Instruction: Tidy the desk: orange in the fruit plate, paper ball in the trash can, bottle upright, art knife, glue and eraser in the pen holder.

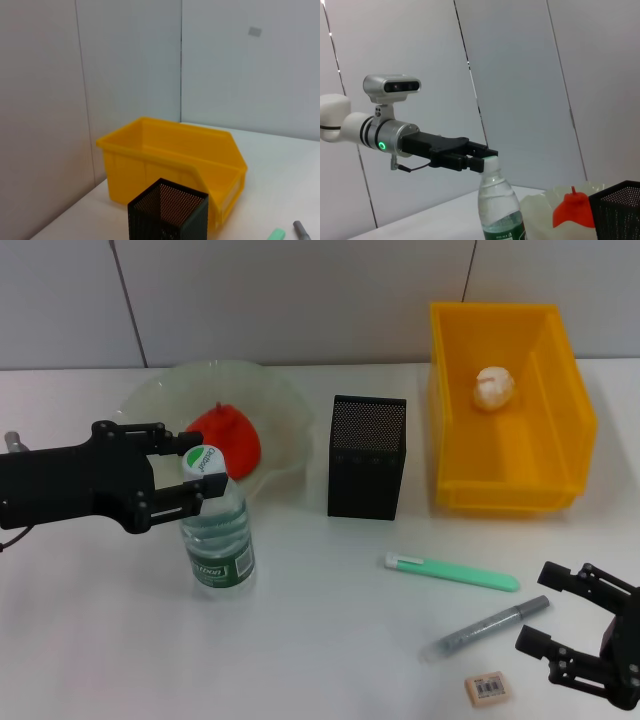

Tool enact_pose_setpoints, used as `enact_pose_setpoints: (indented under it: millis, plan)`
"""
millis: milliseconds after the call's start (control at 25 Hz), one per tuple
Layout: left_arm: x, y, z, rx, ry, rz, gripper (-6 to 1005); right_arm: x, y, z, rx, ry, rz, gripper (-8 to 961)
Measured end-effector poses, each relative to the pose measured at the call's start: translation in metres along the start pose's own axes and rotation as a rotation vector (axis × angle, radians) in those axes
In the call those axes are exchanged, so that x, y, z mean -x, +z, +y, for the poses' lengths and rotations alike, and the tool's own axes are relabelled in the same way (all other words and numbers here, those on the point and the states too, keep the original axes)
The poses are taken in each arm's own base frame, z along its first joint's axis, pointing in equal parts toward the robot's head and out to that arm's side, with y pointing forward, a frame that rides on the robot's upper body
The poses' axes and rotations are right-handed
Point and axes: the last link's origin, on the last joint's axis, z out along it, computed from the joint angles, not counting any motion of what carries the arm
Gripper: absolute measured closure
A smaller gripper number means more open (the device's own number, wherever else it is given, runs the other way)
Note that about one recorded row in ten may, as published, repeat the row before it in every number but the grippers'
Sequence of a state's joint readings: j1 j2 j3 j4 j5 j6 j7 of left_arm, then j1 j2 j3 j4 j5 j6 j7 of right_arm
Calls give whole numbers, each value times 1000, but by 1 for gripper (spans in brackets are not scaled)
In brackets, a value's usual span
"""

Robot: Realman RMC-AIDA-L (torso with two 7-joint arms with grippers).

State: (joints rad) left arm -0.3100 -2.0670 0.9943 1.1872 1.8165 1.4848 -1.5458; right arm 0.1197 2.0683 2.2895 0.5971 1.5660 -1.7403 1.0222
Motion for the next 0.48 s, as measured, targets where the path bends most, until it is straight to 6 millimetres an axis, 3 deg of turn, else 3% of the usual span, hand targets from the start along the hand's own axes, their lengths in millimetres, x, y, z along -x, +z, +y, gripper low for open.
enact_pose_setpoints:
  millis: [320,400,480]
  plan:
    - [-18,-7,-4,-24,39,38,423,11,-3,-3,10,14,4,132]
    - [-22,-16,0,-37,48,83,172,18,-4,-6,15,21,11,132]
    - [-21,-23,7,-30,55,121,172,26,-6,-10,15,27,20,132]
